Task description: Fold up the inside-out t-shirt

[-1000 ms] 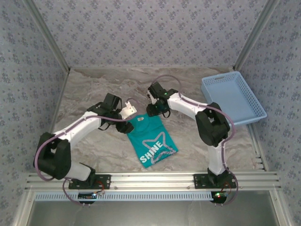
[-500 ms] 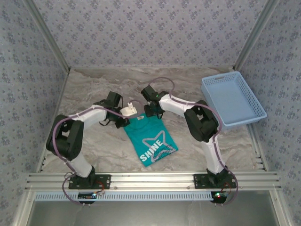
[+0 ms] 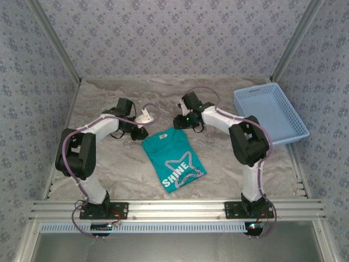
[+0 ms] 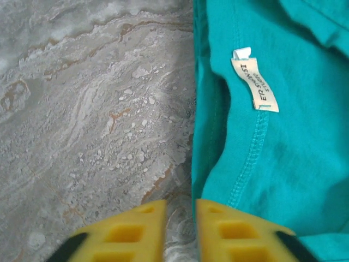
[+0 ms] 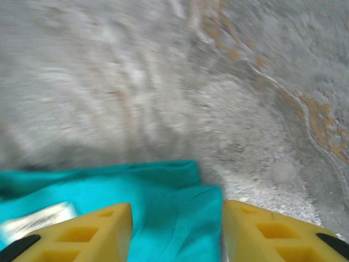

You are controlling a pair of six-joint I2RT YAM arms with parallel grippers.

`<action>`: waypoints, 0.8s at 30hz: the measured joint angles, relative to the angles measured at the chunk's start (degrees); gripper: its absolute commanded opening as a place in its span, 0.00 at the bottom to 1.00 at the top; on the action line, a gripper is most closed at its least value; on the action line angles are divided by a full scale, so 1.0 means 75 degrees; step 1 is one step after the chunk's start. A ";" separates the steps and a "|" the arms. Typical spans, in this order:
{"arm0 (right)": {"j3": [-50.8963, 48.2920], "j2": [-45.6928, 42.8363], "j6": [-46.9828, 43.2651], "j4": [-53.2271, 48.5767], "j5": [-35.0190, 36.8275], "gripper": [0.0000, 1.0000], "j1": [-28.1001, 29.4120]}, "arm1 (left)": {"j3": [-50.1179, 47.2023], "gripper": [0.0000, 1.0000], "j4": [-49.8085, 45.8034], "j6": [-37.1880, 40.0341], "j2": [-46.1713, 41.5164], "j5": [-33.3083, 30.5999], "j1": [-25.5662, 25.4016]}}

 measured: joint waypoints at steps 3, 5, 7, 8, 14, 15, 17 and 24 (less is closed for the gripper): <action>0.0195 -0.0405 -0.1355 -0.0154 -0.0938 0.48 0.0131 | 0.0096 0.38 -0.0052 -0.0944 -0.0149 0.0082 0.0350; 0.0557 -0.0396 -0.1996 -0.0356 -0.1478 0.48 0.0431 | 0.0210 0.43 -0.0003 -0.1900 -0.0326 -0.0023 0.0606; 0.0965 -0.0245 -0.2474 -0.0501 -0.2025 0.49 0.0842 | 0.0239 0.45 0.0035 -0.3010 -0.0635 -0.0254 0.0831; 0.1075 -0.0172 -0.2602 -0.0542 -0.2168 0.49 0.0991 | 0.0239 0.45 0.0023 -0.3515 -0.0813 -0.0379 0.0930; 0.1851 0.0816 -0.2891 -0.1215 -0.2623 0.49 0.1716 | 0.0000 0.46 -0.0166 -0.5756 -0.1912 -0.0938 0.1142; 0.1958 0.1011 -0.2888 -0.1355 -0.2632 0.49 0.1751 | -0.0137 0.46 -0.0213 -0.5983 -0.2081 -0.0994 0.1166; 0.2171 0.1393 -0.2885 -0.1664 -0.2632 0.48 0.1786 | -0.0493 0.46 -0.0321 -0.6379 -0.2436 -0.1099 0.1207; 0.2634 0.2159 -0.2847 -0.2308 -0.2614 0.38 0.1961 | -0.1460 0.46 -0.0510 -0.6840 -0.3375 -0.1373 0.1297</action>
